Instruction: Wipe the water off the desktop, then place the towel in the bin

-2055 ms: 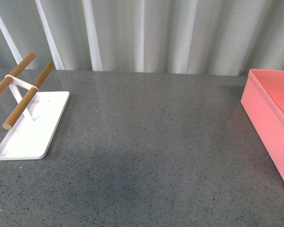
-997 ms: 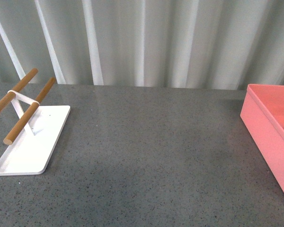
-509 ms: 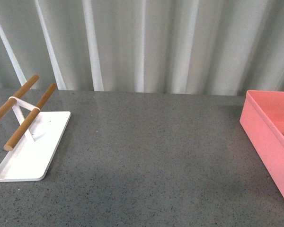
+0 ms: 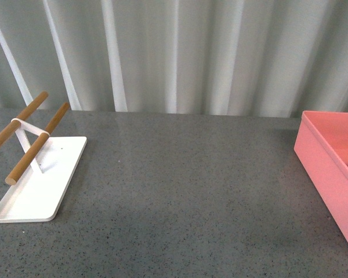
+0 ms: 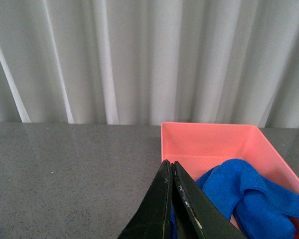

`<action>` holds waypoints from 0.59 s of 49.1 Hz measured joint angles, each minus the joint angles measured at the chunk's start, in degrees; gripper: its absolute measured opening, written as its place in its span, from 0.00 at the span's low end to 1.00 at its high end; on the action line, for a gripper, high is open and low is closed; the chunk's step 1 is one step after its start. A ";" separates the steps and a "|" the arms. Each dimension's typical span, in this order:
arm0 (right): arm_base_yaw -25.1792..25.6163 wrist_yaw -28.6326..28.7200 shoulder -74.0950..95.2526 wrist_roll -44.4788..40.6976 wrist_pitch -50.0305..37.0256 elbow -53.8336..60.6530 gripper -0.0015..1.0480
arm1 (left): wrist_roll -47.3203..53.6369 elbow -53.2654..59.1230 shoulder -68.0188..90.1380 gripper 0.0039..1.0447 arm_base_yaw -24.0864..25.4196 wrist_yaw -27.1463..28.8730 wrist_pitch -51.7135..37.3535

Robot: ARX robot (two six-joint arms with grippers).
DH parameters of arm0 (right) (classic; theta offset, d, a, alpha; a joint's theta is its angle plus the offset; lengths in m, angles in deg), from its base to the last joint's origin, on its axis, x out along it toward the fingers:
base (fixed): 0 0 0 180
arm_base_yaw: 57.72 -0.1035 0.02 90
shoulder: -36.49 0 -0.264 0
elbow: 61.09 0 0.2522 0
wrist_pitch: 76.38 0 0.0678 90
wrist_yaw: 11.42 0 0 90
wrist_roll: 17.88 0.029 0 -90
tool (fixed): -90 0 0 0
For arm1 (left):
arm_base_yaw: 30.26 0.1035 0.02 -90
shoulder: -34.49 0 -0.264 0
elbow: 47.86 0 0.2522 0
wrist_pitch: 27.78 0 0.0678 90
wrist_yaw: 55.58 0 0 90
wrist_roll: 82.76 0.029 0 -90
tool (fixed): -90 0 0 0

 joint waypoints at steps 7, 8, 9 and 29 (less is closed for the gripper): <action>0.00 -0.04 -5.18 0.04 4.83 0.02 0.03 | 0.02 0.00 0.00 0.94 0.00 0.00 0.00; 0.00 -0.07 -5.77 0.04 5.38 0.02 0.03 | 0.00 0.00 0.00 0.94 0.00 0.00 0.00; 0.00 -0.07 -6.45 0.04 6.01 0.02 0.03 | 0.00 0.00 0.00 0.94 0.00 0.00 0.00; 0.00 -0.17 -14.86 0.07 14.23 0.04 0.03 | 0.02 0.00 0.00 0.94 0.00 0.00 0.00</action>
